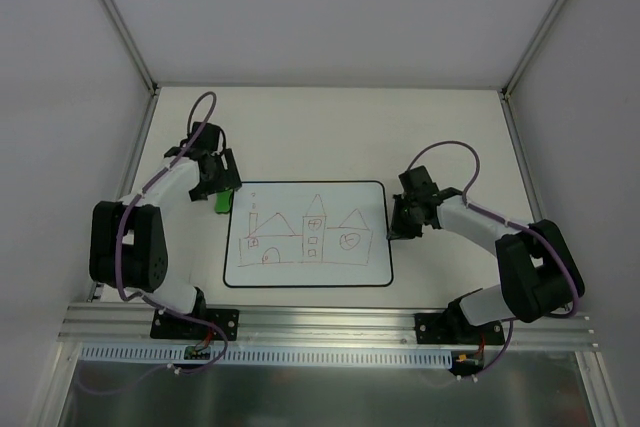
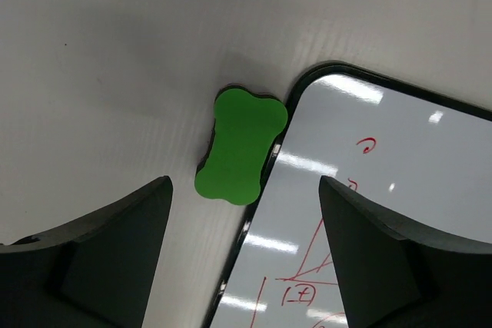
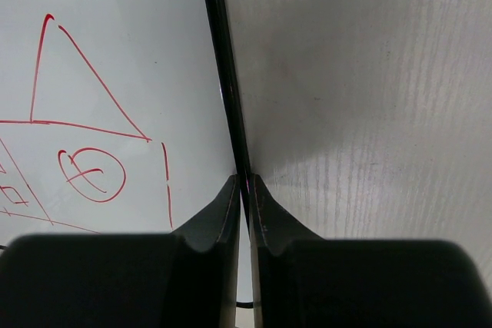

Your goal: Erase the whiteboard

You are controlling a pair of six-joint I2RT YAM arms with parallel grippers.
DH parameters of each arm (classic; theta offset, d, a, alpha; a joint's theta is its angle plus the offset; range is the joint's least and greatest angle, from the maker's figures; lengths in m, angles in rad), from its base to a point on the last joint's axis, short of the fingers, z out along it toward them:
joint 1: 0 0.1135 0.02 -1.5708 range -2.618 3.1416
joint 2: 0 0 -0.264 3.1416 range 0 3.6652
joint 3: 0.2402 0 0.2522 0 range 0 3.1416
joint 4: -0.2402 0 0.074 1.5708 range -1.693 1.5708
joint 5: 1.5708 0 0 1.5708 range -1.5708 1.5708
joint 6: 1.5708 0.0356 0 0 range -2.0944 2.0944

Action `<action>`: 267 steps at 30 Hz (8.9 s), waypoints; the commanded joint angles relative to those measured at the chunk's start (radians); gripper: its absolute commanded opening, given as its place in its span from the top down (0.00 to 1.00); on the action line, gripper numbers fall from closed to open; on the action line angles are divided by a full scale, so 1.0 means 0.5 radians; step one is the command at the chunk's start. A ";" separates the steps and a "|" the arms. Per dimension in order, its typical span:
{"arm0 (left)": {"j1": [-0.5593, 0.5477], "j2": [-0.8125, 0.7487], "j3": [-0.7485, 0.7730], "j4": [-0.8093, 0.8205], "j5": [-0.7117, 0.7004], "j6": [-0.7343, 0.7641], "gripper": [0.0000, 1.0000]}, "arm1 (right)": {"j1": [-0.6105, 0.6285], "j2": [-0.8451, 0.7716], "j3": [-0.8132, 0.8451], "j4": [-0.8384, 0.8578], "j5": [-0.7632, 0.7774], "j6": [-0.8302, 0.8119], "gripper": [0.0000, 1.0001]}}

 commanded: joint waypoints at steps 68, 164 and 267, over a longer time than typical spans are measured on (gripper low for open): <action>-0.226 0.067 -0.115 -0.092 0.339 -0.153 1.00 | 0.017 0.075 -0.086 0.084 -0.031 -0.069 0.94; -1.435 1.002 1.053 -1.332 -1.192 -0.650 1.00 | 0.017 0.111 -0.141 0.201 -0.141 -0.081 0.94; -1.061 0.337 0.090 0.064 -0.154 -0.209 0.53 | 0.017 0.158 -0.147 0.213 -0.181 -0.084 0.92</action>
